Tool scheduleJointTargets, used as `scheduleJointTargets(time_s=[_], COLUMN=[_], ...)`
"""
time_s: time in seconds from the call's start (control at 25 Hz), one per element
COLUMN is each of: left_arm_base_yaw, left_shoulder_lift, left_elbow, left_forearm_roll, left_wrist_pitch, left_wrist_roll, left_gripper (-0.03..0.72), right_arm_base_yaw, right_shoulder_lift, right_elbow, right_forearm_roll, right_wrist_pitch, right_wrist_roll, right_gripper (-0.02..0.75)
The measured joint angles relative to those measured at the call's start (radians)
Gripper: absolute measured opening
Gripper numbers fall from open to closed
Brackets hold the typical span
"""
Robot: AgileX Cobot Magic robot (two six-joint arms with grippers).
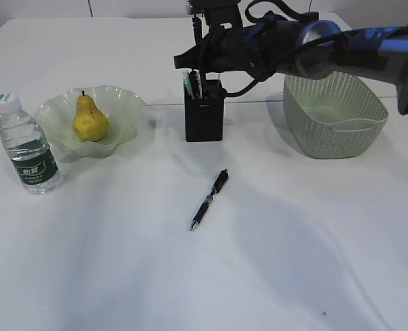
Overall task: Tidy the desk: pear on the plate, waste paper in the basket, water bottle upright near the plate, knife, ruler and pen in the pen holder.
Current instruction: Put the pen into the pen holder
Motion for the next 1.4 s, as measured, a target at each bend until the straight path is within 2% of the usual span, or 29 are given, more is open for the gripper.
scheduleJointTargets(time_s=[0.88,1.4], left_arm_base_yaw=[0.000,0.000], left_shoulder_lift=[0.000,0.000], left_elbow=[0.000,0.000], left_forearm_roll=[0.000,0.000], left_wrist_pitch=[0.000,0.000], left_wrist_roll=[0.000,0.000], left_gripper=[0.258,0.258], right_arm_base_yaw=[-0.026,-0.019], right_shoulder_lift=[0.033,0.033], right_elbow=[0.000,0.000], right_forearm_roll=[-0.028,0.057], right_wrist_pitch=[0.021,0.071], right_wrist_roll=[0.017,0.024], right_gripper=[0.110,0.141])
